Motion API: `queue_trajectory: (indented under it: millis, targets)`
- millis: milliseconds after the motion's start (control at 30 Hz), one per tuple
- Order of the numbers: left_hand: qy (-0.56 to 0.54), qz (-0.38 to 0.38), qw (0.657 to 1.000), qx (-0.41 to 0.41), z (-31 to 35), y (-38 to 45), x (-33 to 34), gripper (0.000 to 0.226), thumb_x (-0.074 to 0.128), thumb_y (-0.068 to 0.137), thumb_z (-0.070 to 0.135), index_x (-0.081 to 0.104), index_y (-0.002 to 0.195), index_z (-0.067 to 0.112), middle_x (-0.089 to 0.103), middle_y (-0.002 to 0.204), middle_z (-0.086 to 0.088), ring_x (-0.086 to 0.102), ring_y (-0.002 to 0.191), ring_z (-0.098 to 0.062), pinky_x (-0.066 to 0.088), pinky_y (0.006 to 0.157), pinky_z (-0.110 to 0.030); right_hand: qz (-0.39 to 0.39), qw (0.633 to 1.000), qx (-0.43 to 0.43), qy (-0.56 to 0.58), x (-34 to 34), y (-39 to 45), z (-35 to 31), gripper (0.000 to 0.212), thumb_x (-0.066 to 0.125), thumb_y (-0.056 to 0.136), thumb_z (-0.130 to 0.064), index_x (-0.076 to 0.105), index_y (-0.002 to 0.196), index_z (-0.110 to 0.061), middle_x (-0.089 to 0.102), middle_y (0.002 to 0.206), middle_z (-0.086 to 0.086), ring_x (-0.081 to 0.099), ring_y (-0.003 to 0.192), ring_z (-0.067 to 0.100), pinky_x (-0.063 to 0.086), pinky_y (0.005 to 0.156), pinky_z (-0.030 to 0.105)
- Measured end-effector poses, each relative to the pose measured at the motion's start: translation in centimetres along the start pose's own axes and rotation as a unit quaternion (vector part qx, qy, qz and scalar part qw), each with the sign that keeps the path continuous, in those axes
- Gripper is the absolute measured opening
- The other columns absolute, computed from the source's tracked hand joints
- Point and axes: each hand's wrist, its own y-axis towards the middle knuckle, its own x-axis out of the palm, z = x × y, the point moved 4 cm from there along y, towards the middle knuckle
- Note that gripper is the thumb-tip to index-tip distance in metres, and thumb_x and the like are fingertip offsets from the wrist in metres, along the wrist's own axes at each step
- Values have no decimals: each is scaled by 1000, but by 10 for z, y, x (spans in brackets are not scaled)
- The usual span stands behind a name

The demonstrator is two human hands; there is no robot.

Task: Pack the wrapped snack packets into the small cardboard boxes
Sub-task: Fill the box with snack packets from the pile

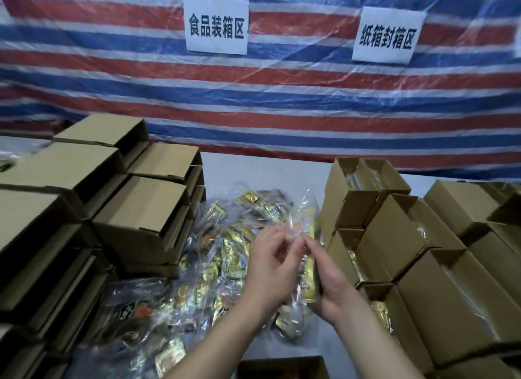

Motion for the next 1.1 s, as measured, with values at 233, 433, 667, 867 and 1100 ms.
queue_trajectory:
  millis: [233, 433, 667, 867, 1100]
  targets:
    - [-120, -39, 969, -214, -48, -49, -40, 15, 72, 88, 22, 64, 99, 17, 66, 119, 15, 63, 110, -5, 52, 89, -20, -40, 995, -52, -79, -19, -21, -8, 41, 76, 69, -22, 75, 107, -6, 72, 104, 21, 72, 87, 32, 61, 73, 42]
    - [231, -312, 868, -311, -149, -146, -59, 53, 47, 100, 48, 42, 145, 21, 45, 148, 2, 42, 137, -18, 32, 109, -26, -127, 873, 43, -469, -40, -30, 13, 65, 84, 62, -32, 57, 121, -20, 70, 110, -1, 66, 100, 13, 52, 83, 25]
    - [161, -308, 869, -353, -198, -193, -63, 34, 30, 106, 41, 54, 126, 28, 58, 125, 9, 52, 113, -6, 33, 85, -10, -248, 534, 101, -802, -45, -20, 91, 61, 65, 75, -34, 49, 133, -34, 63, 114, -3, 61, 100, 18, 52, 85, 31]
    - [146, -305, 877, -340, -204, -193, -57, 30, 29, 106, 42, 53, 120, 30, 60, 119, 7, 54, 108, -6, 38, 92, -19, -270, 389, 140, -870, -59, 5, 154, 53, 66, 86, -26, 51, 137, -24, 63, 123, 16, 61, 111, 36, 49, 85, 36]
    - [151, -279, 893, -321, -205, -188, -49, 30, 32, 107, 34, 52, 125, 21, 62, 115, 0, 55, 104, -11, 38, 86, -20, -278, 306, 105, -904, -79, 20, 194, 67, 61, 92, -16, 30, 152, -14, 53, 128, 26, 58, 112, 47, 49, 90, 51]
